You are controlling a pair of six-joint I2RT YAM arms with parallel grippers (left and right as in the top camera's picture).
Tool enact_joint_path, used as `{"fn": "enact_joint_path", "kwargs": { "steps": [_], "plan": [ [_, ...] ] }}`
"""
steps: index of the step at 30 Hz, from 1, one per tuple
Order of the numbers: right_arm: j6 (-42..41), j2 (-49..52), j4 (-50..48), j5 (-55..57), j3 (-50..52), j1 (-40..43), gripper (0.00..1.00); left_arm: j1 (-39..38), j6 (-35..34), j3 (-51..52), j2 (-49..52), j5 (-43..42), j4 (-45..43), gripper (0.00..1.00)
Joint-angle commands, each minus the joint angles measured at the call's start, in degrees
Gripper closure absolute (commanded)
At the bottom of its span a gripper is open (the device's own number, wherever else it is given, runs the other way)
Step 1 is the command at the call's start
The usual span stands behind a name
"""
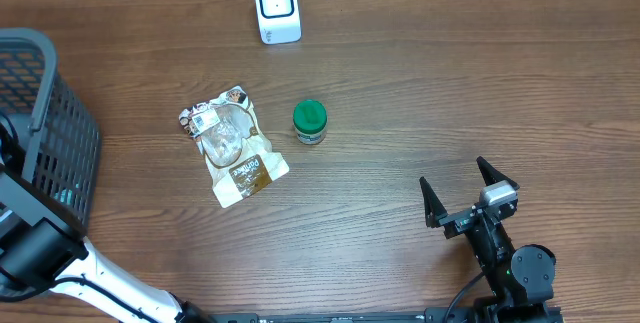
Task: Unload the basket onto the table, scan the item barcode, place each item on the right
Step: 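Carry the mint-green packet with the left gripper and place it right of the jar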
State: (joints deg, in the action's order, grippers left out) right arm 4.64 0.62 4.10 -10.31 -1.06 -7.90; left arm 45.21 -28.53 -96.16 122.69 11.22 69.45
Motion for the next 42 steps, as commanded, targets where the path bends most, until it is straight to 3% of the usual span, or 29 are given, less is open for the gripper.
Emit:
{"fn": "enact_joint_path", "kwargs": {
  "steps": [1,12,22,27,31,38,42],
  "plan": [
    [-0.37,-0.46,-0.28,-0.28,0.61,0.11,0.00,0.28,1.51,-2.19,1.33,-1.88,1.57,0.96],
    [-0.37,-0.46,-0.28,-0.28,0.61,0.11,0.00,0.15,-0.02,-7.89,-20.72,-3.76,2.10,0.96],
    [-0.37,-0.46,-0.28,-0.28,0.61,0.11,0.00,-3.65,0.13,-7.91,-42.05,-13.55,-3.23,0.96],
    [-0.37,-0.46,-0.28,-0.28,0.61,0.11,0.00,-14.47,1.84,-7.89,-52.22,-14.03,-3.26,0.96],
    [-0.37,-0.46,-0.28,-0.28,0.61,0.11,0.00,-29.05,3.28,-7.76,-53.64,-12.50,1.22,0.96],
    [-0.37,-0.46,-0.28,-0.28,0.61,0.11,0.00,-56.76,2.14,-2.12,-44.70,-8.61,3.96,0.96],
    [-0.37,-0.46,-0.28,-0.28,0.61,0.11,0.00,-68.04,0.63,-0.74,-36.48,-4.70,1.88,0.96]
  ]
}}
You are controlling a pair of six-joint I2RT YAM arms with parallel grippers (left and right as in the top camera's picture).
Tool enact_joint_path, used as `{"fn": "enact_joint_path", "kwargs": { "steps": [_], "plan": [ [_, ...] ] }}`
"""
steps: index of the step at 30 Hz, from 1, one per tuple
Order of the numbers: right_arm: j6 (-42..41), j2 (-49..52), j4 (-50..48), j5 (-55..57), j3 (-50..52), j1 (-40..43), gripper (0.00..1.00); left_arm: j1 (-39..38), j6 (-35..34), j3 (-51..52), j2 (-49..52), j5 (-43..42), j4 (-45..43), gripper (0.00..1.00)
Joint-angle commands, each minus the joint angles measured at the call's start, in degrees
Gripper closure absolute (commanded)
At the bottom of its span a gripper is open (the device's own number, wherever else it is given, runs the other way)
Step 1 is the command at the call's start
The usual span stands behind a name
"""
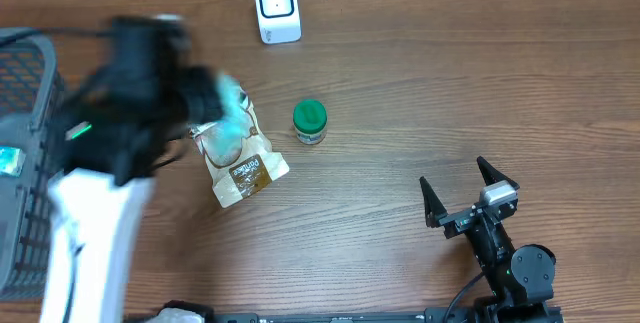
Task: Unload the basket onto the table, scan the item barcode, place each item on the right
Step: 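Carry the mint-green packet with the left gripper and place it right of the jar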
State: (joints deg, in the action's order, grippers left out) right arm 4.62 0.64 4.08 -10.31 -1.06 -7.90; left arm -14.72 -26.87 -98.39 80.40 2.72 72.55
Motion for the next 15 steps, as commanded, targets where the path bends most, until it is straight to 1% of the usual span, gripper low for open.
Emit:
{"fn": "enact_joint_path", "kwargs": {
  "steps": [1,3,7,15],
  "plan": [
    [-0.35,-0.48,-0.26,-0.28,0.61,0.11,0.00,-10.12,-1.03,1.49,7.67,4.22,-2.08,0.96],
    [-0.35,-0.48,-0.26,-0.28,0.61,0.11,0.00,-14.73,-1.03,1.49,12.37,4.31,-4.92,0.96],
    [-0.35,-0.48,-0.26,-0.28,0.61,0.11,0.00,-20.33,-2.78,1.49,18.91,5.25,-9.16,0.96],
    [-0.35,-0.48,-0.26,-0.28,0.61,0.11,0.00,-20.55,-2.91,1.14,20.09,6.78,-9.94,0.96]
  ]
}}
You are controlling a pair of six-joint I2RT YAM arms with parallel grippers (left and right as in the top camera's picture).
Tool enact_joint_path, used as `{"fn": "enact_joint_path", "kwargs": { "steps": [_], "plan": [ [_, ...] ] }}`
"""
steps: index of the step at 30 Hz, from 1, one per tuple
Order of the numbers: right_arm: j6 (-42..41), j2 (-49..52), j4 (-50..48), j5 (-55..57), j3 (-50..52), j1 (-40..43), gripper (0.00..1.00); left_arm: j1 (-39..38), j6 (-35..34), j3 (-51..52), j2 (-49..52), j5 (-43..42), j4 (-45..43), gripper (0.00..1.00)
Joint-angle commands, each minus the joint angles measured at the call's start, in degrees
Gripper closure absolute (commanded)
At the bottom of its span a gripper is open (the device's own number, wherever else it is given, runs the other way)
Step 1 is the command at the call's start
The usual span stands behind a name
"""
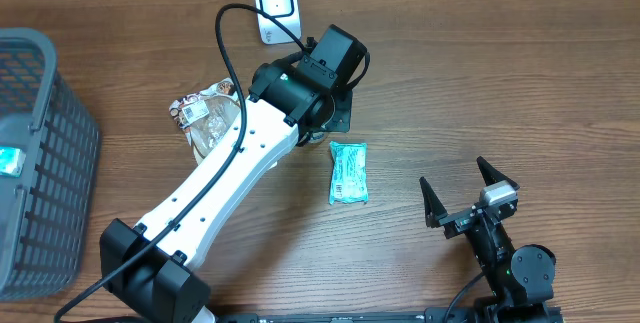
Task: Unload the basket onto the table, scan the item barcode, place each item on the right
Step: 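Carry the mint-green packet with the left gripper and place it right of the jar, then move the left gripper back into the basket toward the orange box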
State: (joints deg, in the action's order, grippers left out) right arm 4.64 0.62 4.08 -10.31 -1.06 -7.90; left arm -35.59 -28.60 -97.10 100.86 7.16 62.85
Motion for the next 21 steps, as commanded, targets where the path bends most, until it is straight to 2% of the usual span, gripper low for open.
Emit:
{"fn": "enact_joint_path", "kwargs": {
  "steps": [1,5,7,8,9,14,16,21],
  "plan": [
    [-0.37,-0.46,-0.26,-0.28,0.61,0.11,0.00,0.33,-0.79,-0.50,-0.44,3.41,-0.28,0.96],
    [-0.37,-0.46,-0.26,-0.28,0.61,0.11,0.00,1.53,0.61,-5.84,-0.92,7.21,3.02,0.96],
    [-0.37,-0.46,-0.26,-0.28,0.61,0.11,0.00,3.15,1.88,-10.34,-1.33,7.69,5.55,0.92],
    [-0.37,-0.46,-0.26,-0.28,0.61,0.11,0.00,4.52,2.75,-13.68,-1.66,7.87,7.37,0.83],
    [-0.37,-0.46,-0.26,-0.28,0.61,0.11,0.00,6.21,3.78,-17.33,-1.95,7.87,9.42,0.65],
    [-0.37,-0.46,-0.26,-0.28,0.61,0.11,0.00,16.55,6.03,-32.83,-2.43,7.91,19.91,0.25],
    [-0.37,-0.46,-0.26,-0.28,0.61,0.11,0.00,21.92,6.12,-37.88,-2.54,7.89,23.98,0.18],
    [-0.37,-0.46,-0.26,-0.28,0.61,0.11,0.00,37.09,5.53,-44.57,-4.09,7.82,31.30,0.16]
  ]
}}
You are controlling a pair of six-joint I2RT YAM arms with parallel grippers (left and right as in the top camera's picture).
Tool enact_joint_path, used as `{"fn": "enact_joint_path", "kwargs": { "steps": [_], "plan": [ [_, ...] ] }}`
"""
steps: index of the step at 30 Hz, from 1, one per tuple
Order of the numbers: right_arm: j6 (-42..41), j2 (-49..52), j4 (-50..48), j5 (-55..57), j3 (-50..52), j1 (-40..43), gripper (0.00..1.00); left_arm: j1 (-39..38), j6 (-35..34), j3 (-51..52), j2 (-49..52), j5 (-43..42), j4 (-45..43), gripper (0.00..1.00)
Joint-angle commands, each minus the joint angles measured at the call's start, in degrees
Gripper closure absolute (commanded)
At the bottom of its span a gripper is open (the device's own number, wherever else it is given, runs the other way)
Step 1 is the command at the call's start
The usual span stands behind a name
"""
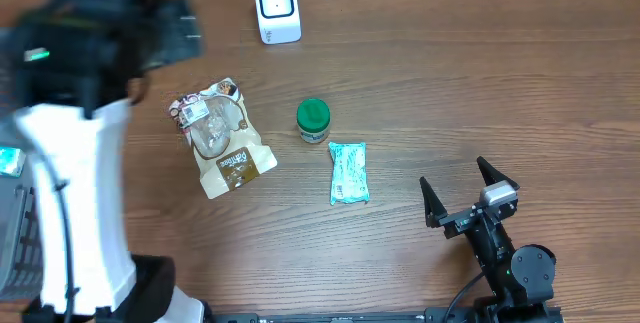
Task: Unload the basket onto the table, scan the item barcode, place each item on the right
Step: 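Move the left gripper back into the basket toward the orange box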
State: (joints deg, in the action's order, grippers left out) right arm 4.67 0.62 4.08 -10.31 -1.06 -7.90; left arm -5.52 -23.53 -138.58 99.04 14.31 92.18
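Note:
A teal packet (348, 173) lies flat on the wooden table (500, 73), just below and right of a green-lidded jar (313, 121). A clear bag with a brown label (222, 141) lies to their left. The white scanner (277, 8) stands at the back edge. My left arm is a blur at the far left, with its gripper (172, 31) high near the back; its fingers cannot be made out. My right gripper (462, 191) rests open at the front right, holding nothing.
A grey mesh basket (12, 263) shows at the left edge, mostly behind the left arm, with something teal (6, 160) inside it.
My left arm was stretched over the table's middle with its gripper by the jar. It is now back at the far left, blurred. The teal packet stays where it lay.
At first only the bag and jar lay on the table, with my left arm by the basket. Then the arm was a blur over the bag with something teal at its gripper. Then the teal packet lay beside the jar. The right arm has stayed still.

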Motion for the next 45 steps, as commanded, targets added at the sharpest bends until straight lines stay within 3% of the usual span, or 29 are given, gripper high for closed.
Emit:
{"fn": "enact_joint_path", "kwargs": {
  "steps": [1,6,9,16,24,35,45],
  "plan": [
    [-0.39,-0.46,-0.26,-0.28,0.61,0.11,0.00,11.26,0.17,-3.06,-2.86,0.70,2.62,0.15],
    [-0.39,-0.46,-0.26,-0.28,0.61,0.11,0.00,28.20,-4.17,-1.42,-2.78,0.68,3.74,0.10],
    [-0.39,-0.46,-0.26,-0.28,0.61,0.11,0.00,34.64,-6.32,1.36,-2.78,-0.22,2.75,0.08],
    [-0.39,-0.46,-0.26,-0.28,0.61,0.11,0.00,45.16,-4.39,10.60,-2.75,-0.13,-2.54,0.08],
    [-0.39,-0.46,-0.26,-0.28,0.61,0.11,0.00,49.88,-0.39,26.03,-2.75,2.73,-9.46,0.13],
    [-0.39,-0.46,-0.26,-0.28,0.61,0.11,0.00,50.25,17.25,46.93,-2.73,7.78,-32.85,0.11],
    [-0.39,-0.46,-0.26,-0.28,0.61,0.11,0.00,52.81,30.99,61.51,-2.21,8.15,-48.39,0.10]
  ]
}}
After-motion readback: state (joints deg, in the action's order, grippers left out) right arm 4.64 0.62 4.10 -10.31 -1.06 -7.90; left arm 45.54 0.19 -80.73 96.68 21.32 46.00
